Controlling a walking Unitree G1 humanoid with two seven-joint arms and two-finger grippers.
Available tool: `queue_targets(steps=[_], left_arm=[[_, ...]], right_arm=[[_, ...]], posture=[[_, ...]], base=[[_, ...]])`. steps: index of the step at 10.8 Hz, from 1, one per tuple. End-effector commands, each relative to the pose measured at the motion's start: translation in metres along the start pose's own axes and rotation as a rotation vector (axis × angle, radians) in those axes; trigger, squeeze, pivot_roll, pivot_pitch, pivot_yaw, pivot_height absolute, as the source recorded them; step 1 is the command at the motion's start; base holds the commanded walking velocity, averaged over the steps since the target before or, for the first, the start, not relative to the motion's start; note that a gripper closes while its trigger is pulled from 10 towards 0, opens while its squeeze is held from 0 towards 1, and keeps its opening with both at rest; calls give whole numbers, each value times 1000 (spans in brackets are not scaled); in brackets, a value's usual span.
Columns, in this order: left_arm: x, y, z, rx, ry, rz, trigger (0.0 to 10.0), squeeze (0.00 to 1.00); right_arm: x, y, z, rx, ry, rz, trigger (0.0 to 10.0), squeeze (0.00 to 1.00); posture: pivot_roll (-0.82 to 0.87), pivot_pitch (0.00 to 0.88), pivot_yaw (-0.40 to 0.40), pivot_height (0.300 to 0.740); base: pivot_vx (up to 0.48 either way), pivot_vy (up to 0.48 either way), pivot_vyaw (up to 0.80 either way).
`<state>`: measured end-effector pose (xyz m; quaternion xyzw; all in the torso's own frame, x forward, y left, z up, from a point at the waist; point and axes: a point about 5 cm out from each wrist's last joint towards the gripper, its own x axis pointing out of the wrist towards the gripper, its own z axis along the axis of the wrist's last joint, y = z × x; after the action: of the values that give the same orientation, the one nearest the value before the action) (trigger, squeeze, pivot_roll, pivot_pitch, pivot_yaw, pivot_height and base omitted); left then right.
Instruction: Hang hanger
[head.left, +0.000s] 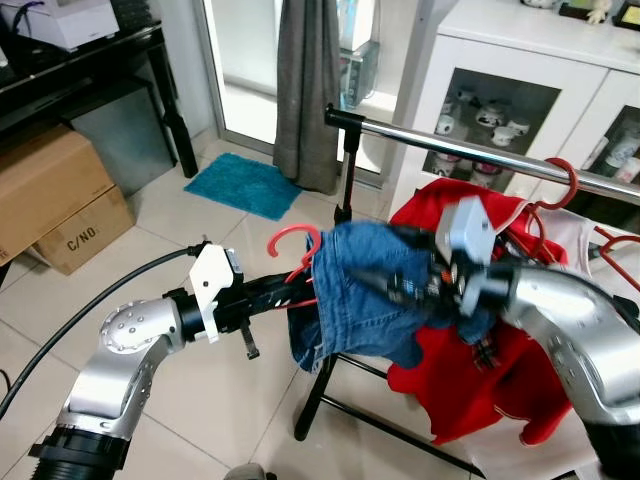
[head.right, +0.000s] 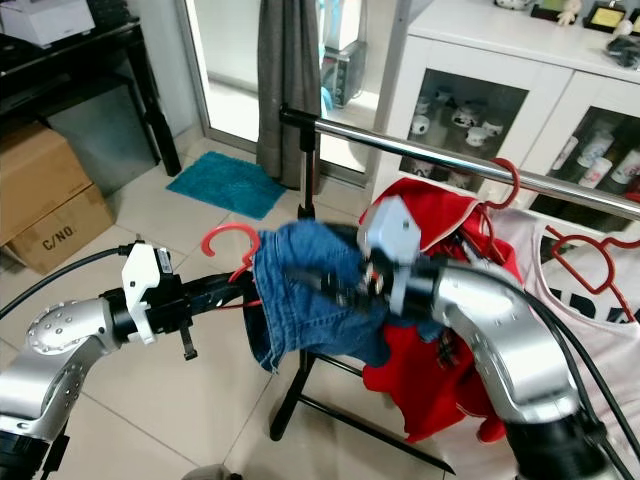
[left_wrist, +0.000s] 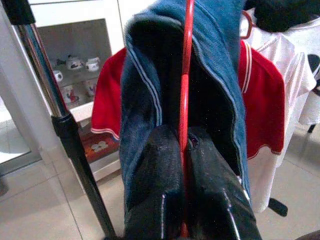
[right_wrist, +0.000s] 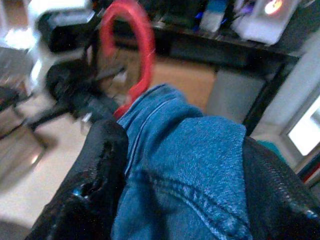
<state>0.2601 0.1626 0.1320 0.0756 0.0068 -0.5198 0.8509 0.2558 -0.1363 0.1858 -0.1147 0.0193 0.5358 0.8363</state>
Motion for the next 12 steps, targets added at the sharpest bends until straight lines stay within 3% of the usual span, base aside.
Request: queue_targets(steps=[1, 2, 5, 7, 9, 10, 11, 12], left_arm=[[-2, 2, 4, 20, 0, 10, 0, 0], [-5, 6, 6, 36, 15, 16, 0, 0], [-9, 11, 9, 56, 26, 20, 0, 0], [-9, 9, 8, 57, 32, 15, 0, 0], [-9, 9, 7, 57, 39, 20, 0, 0], [-9, 12, 6, 64, 45, 43, 0, 0], [-5, 16, 6, 75, 44, 98, 0, 0], [-3, 15, 6, 70, 37, 99, 0, 0]], right_arm=[[-1, 3, 1, -38, 44, 26, 10000, 1000], [-5, 5, -11, -117, 180, 54, 10000, 1000], [-11, -4, -10, -158, 212, 21, 10000, 1000], [-20, -11, -15, -211, 299, -18, 10000, 1000], [-23, -12, -12, -239, 298, -22, 10000, 1000], [-25, -14, -10, -242, 300, -38, 10000, 1000], [-24, -10, -3, -122, 219, -53, 10000, 988], [-21, -10, -1, -114, 196, -78, 10000, 0]], posture=[[-9, 0, -1, 740], [-9, 0, -1, 740], [-7, 0, -1, 740], [-9, 0, -3, 740], [-9, 0, -3, 740], [-9, 0, -3, 740], [-9, 0, -2, 740], [-10, 0, 2, 740]], base=[[0, 0, 0], [0, 0, 0], [0, 0, 0], [0, 0, 0], [0, 0, 0], [0, 0, 0], [0, 0, 0], [0, 0, 0]])
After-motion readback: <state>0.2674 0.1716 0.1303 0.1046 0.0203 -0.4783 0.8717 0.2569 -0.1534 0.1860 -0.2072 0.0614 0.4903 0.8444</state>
